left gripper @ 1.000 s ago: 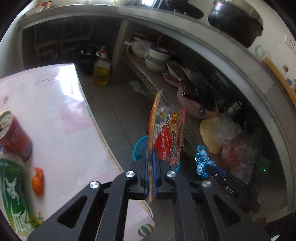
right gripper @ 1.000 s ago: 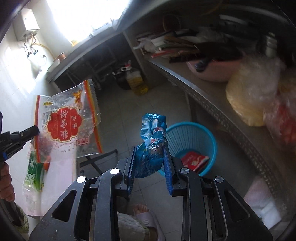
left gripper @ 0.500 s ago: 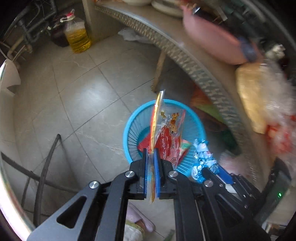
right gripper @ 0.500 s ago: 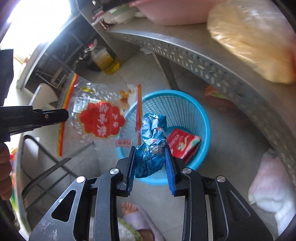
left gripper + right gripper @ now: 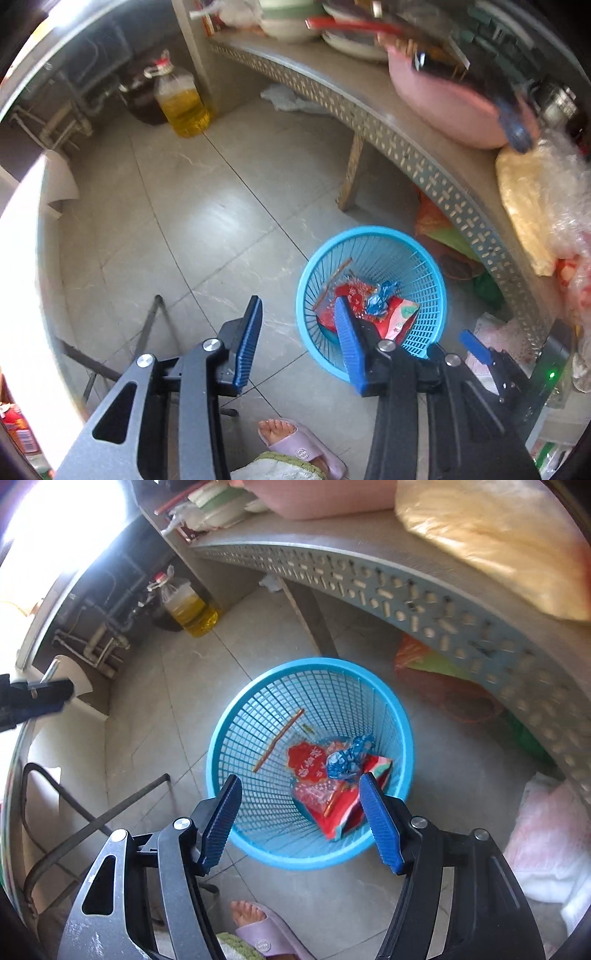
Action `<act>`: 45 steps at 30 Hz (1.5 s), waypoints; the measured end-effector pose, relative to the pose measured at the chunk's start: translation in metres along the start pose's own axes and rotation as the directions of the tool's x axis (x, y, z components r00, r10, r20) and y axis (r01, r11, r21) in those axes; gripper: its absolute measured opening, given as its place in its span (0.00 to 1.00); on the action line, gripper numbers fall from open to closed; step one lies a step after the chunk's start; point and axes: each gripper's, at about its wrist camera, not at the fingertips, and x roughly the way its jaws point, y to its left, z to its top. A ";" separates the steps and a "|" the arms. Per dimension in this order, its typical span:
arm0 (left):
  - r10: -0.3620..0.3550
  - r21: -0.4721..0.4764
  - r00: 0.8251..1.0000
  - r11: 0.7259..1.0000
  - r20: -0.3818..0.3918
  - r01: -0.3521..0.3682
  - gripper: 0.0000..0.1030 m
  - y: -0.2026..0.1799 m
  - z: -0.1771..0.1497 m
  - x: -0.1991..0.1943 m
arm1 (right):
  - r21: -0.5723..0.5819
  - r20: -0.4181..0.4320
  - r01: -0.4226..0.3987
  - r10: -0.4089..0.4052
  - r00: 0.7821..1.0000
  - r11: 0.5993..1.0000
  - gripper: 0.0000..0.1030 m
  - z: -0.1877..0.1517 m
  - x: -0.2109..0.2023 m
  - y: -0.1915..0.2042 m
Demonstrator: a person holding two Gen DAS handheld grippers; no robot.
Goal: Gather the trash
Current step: 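Return to the table and close the right tool on the orange peel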
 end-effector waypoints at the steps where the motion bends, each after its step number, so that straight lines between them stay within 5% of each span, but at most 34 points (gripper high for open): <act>1: -0.008 -0.006 1.000 1.000 0.010 0.008 0.41 0.004 -0.002 -0.011 | 0.001 0.007 -0.002 0.002 1.000 1.000 0.65 -0.003 -0.007 0.000; 7: -0.086 -0.043 0.988 0.995 0.125 0.092 0.55 0.027 -0.043 -0.099 | -0.026 0.036 -0.059 0.060 0.998 0.998 0.73 -0.024 -0.046 0.011; 14: -0.142 -0.115 0.948 0.977 0.286 0.181 0.61 0.061 -0.136 -0.193 | -0.120 0.073 -0.146 0.155 0.985 0.982 0.75 -0.033 -0.102 0.040; 19: -0.071 -0.168 0.929 0.976 0.364 0.140 0.62 0.089 -0.200 -0.240 | -0.226 0.103 -0.214 0.241 0.965 0.950 0.76 -0.034 -0.142 0.077; 25: 0.095 -0.298 0.899 0.954 0.428 0.041 0.62 0.138 -0.282 -0.280 | -0.336 0.060 -0.291 0.329 0.942 0.896 0.76 -0.045 -0.163 0.126; 34: 0.299 -0.609 0.858 0.793 0.418 0.021 0.62 0.234 -0.385 -0.297 | -0.483 -0.078 -0.407 0.425 0.902 0.775 0.75 -0.066 -0.160 0.224; 40: 0.382 -0.733 0.845 0.680 0.373 0.017 0.62 0.284 -0.431 -0.292 | -0.582 -0.171 -0.455 0.445 0.879 0.674 0.63 -0.086 -0.145 0.302; 45: 0.423 -0.785 0.843 0.619 0.332 -0.002 0.62 0.307 -0.459 -0.285 | -0.559 -0.281 -0.490 0.402 0.871 0.669 0.50 -0.093 -0.109 0.351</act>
